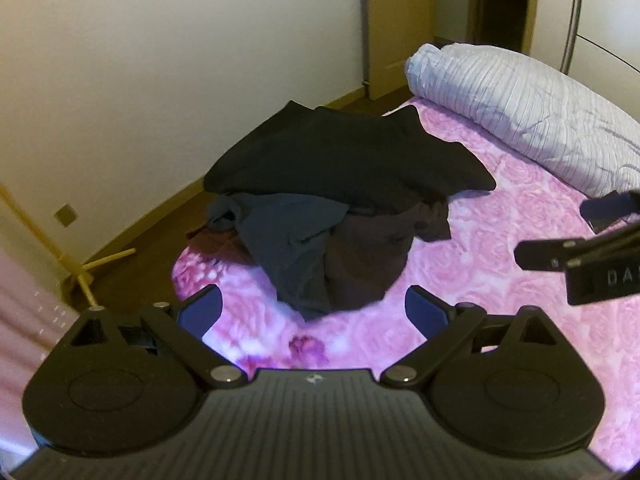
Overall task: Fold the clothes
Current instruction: 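Grasp the black hoodie edge with the left gripper while the right gripper grasps it too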
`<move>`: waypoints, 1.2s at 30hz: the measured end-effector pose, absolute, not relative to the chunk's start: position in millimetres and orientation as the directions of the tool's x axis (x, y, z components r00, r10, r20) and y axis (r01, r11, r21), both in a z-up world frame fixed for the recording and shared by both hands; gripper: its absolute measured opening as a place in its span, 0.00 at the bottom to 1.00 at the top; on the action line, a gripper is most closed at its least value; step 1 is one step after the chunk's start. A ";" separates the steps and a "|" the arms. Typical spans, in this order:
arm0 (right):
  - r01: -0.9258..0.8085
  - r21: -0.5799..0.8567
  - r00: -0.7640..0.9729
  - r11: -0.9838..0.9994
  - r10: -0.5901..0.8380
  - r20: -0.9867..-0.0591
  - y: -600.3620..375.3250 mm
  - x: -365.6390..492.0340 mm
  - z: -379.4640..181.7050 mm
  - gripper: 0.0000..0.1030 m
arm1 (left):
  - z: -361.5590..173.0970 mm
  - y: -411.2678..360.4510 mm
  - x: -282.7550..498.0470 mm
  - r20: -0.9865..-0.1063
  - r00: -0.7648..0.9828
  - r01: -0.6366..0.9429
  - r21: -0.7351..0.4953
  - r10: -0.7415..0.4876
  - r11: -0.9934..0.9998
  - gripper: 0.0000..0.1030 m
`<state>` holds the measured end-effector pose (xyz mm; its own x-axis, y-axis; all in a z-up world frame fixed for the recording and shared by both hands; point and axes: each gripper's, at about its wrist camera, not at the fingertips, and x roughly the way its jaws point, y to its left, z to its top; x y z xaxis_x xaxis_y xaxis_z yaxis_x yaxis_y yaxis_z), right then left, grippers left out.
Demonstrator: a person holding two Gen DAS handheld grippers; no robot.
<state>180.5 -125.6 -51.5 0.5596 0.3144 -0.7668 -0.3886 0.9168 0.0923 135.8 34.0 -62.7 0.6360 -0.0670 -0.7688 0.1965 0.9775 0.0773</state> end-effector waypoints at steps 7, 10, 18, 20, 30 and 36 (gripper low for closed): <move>-0.381 0.048 0.511 0.923 0.253 -0.822 -73.6 261.5 -65.8 0.98 | -88.9 62.8 219.1 -0.804 0.586 0.266 0.073 -0.101 0.961 0.92; -0.379 0.042 0.490 0.925 0.239 -0.838 -58.5 289.0 -72.7 0.98 | -98.4 69.2 245.7 -0.812 0.575 0.282 0.084 -0.098 0.956 0.92; -0.387 0.012 0.445 0.922 0.198 -0.873 -34.7 331.6 -94.9 0.98 | -115.5 77.0 293.0 -0.825 0.558 0.302 0.096 -0.094 0.948 0.92; -0.392 0.007 0.433 0.920 0.191 -0.881 -31.7 339.0 -100.0 0.98 | -119.9 76.6 299.6 -0.831 0.547 0.306 0.089 -0.098 0.948 0.92; -0.407 0.015 0.393 0.913 0.189 -0.900 -27.3 367.4 -117.1 0.98 | -134.8 66.9 323.3 -0.844 0.527 0.331 0.098 -0.098 0.938 0.92; -0.353 0.117 0.354 0.928 0.248 -0.902 -39.0 388.3 -123.6 0.98 | -142.0 58.8 337.4 -0.845 0.525 0.349 0.104 -0.103 0.931 0.92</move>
